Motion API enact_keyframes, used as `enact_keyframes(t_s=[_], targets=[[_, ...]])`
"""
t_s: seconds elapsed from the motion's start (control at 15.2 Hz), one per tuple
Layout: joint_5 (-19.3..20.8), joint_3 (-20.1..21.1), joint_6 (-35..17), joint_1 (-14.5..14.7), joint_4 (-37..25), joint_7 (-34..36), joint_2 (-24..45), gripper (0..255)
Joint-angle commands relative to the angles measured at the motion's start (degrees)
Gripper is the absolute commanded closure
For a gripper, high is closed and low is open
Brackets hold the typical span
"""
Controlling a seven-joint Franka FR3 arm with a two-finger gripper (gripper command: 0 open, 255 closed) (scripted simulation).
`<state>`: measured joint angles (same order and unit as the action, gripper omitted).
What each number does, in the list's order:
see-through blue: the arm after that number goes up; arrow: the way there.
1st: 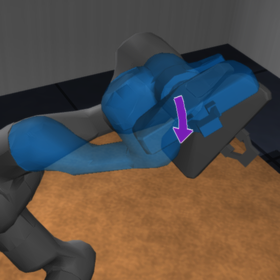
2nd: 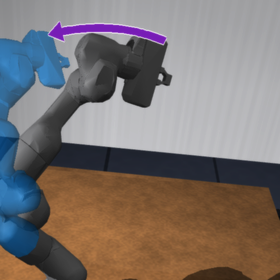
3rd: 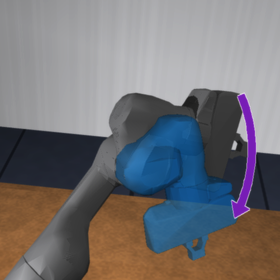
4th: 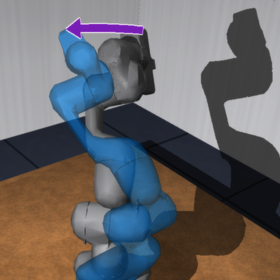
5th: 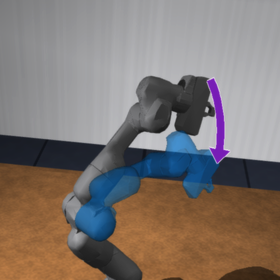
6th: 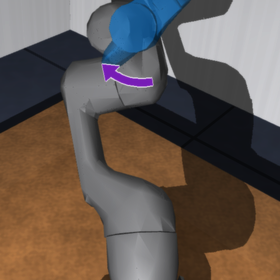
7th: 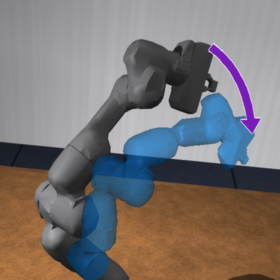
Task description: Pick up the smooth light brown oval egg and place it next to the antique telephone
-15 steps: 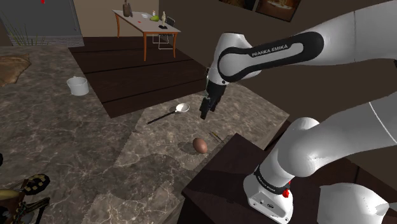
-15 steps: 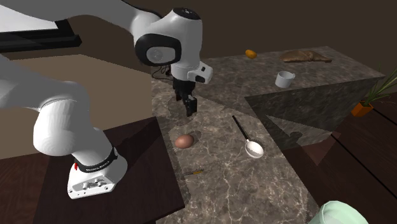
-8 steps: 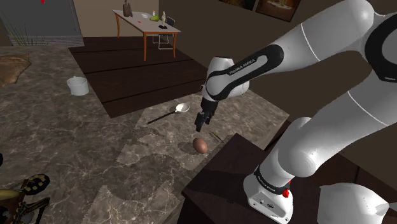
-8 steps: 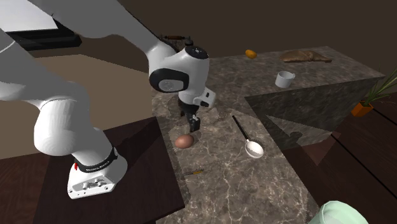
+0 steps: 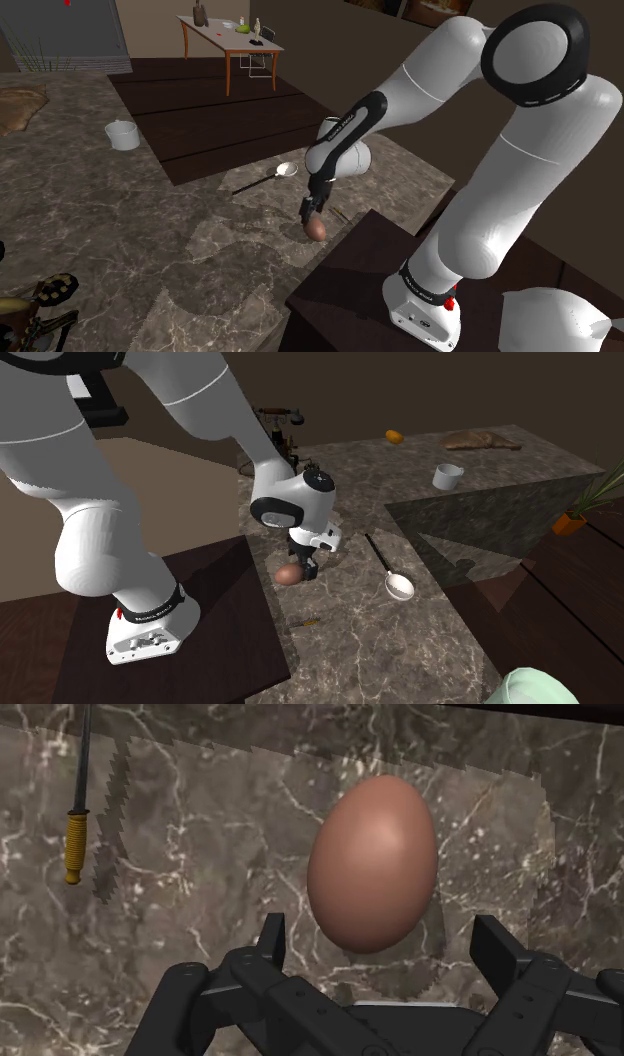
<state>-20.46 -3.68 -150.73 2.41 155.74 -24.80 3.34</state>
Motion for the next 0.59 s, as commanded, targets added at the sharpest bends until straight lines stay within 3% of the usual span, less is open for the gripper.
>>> enact_keyframes(t_s=[0.0,0.33,0.53], targets=[[-1.60,0.38,-1.69,0.10,-0.25,-1.22,2.05,0],[-5.63,1.90,-5.58,0.07,-0.60,-4.10,6.47,0],[-5.62,1.93,-5.58,0.04,-0.60,-4.09,6.47,0]])
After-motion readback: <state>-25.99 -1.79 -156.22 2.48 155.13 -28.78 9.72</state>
